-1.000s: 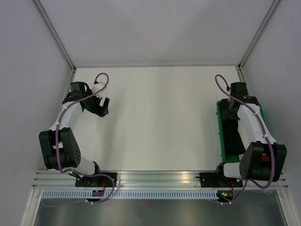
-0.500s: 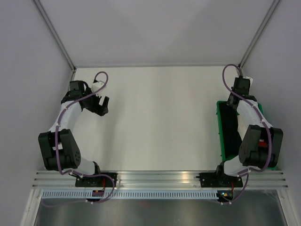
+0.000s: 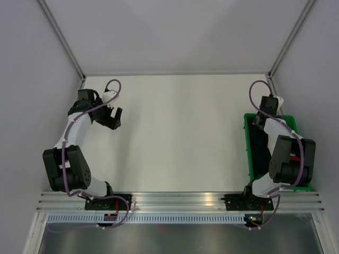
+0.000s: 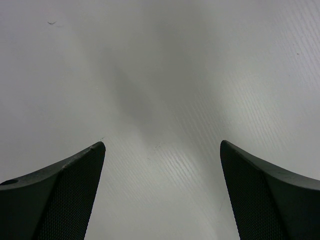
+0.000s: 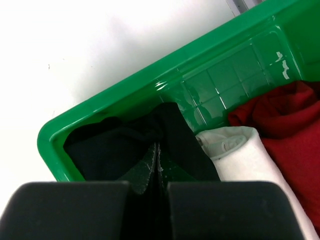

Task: Roll the t-shirts
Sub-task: Place the rolled tshirt into the container

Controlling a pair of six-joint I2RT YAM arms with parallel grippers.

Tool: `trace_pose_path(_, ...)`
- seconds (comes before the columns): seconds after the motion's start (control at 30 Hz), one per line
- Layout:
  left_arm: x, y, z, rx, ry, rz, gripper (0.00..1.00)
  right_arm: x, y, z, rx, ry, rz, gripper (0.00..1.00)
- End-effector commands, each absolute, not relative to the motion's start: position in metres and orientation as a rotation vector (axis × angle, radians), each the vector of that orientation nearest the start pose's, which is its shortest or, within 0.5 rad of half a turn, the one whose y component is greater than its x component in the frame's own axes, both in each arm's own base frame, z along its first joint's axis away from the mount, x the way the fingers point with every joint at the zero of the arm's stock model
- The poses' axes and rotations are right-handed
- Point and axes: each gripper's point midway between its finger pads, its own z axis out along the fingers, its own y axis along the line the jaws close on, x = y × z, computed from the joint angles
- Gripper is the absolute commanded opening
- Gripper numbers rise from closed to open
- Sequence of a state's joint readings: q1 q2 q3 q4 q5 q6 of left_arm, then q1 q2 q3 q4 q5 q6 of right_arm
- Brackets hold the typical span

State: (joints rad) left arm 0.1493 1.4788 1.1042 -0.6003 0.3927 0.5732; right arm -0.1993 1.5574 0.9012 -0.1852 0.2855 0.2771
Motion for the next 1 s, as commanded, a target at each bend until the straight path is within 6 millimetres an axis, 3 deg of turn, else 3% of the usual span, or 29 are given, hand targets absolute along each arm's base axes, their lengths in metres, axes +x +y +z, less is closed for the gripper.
trace_pose_path(0.0, 0.366, 0.012, 0.132, 0.64, 2.347, -0.158, 1.0, 0.382, -0.112, 0.077, 0.649, 2.233, -0.26, 0.02)
trace_pose_path(0.1, 0.366, 0.013, 0.132, 0.639, 2.348, -0.154, 1.0, 0.372, -0.113, 0.09, 0.626, 2.28, -0.285, 0.09)
trace_pose_path(0.17, 0.366, 0.014, 0.135, 0.64, 2.341, -0.141, 1.0, 0.363, -0.114, 0.11, 0.659, 2.245, -0.296, 0.14)
trace_pose_path(0.27, 0.365, 0.014, 0.137, 0.647, 2.334, -0.133, 1.0, 0.33, -0.121, 0.132, 0.846, 2.185, -0.335, 0.2)
trace_pose_path(0.3, 0.365, 0.014, 0.137, 0.648, 2.332, -0.136, 1.0, 0.309, -0.122, 0.13, 0.905, 2.211, -0.37, 0.2)
trace_pose_path(0.4, 0.364, 0.008, 0.139, 0.659, 2.313, -0.167, 1.0, 0.268, -0.121, 0.115, 1.124, 2.233, -0.415, 0.14)
trace_pose_path(0.53, 0.362, 0.007, 0.139, 0.665, 2.308, -0.173, 1.0, 0.234, -0.133, 0.116, 1.275, 2.153, -0.493, 0.07)
trace_pose_path(0.67, 0.362, 0.008, 0.137, 0.672, 2.315, -0.163, 1.0, 0.199, -0.144, 0.104, 1.432, 2.094, -0.551, 0.02)
trace_pose_path(0.83, 0.361, 0.006, 0.137, 0.674, 2.311, -0.179, 1.0, 0.183, -0.129, 0.084, 1.497, 2.126, -0.465, 0.0)
trace_pose_path(0.97, 0.361, 0.006, 0.139, 0.675, 2.308, -0.177, 1.0, 0.19, -0.114, 0.079, 1.524, 2.144, -0.34, 0.0)
